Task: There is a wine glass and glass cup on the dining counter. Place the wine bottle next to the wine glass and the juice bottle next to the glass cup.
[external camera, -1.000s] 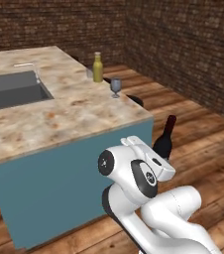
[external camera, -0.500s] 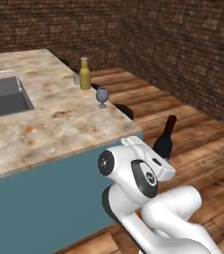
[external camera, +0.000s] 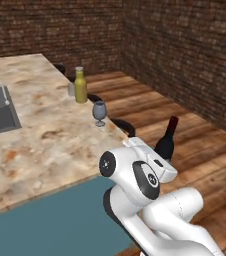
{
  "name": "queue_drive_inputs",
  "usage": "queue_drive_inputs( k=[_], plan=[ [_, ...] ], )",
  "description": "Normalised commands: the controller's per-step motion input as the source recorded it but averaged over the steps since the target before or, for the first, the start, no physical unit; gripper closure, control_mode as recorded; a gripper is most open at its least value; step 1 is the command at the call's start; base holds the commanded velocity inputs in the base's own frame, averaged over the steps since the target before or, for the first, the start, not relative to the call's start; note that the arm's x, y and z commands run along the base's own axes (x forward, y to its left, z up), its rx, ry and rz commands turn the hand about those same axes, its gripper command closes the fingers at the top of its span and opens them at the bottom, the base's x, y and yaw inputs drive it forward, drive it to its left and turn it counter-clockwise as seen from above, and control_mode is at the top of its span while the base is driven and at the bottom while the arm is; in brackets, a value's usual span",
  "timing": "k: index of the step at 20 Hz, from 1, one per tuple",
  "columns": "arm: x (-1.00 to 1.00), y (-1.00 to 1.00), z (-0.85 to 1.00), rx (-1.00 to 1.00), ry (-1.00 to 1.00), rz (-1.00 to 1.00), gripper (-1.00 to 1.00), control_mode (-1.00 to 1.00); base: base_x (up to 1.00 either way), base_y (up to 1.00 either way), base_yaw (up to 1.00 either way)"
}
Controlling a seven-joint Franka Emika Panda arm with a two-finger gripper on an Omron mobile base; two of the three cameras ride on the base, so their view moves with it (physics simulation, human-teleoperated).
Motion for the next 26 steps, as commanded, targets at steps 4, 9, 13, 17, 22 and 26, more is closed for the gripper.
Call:
queue_drive_inputs(
  k=[4,9,13,17,22,26],
  plan=[
    [0.0,0.0,0.0,0.0,0.0,0.0,1.0,1.0,0.82,-0.17,0.0],
    [0.0,0.0,0.0,0.0,0.0,0.0,1.0,1.0,0.61,-0.07,0.0],
    [0.0,0.0,0.0,0.0,0.0,0.0,1.0,1.0,0.46,0.0,0.0],
    [0.0,0.0,0.0,0.0,0.0,0.0,1.0,1.0,0.55,0.0,0.0],
    [0.0,0.0,0.0,0.0,0.0,0.0,1.0,1.0,0.6,-0.03,0.0],
    [0.0,0.0,0.0,0.0,0.0,0.0,1.0,1.0,0.65,-0.04,0.0]
  ],
)
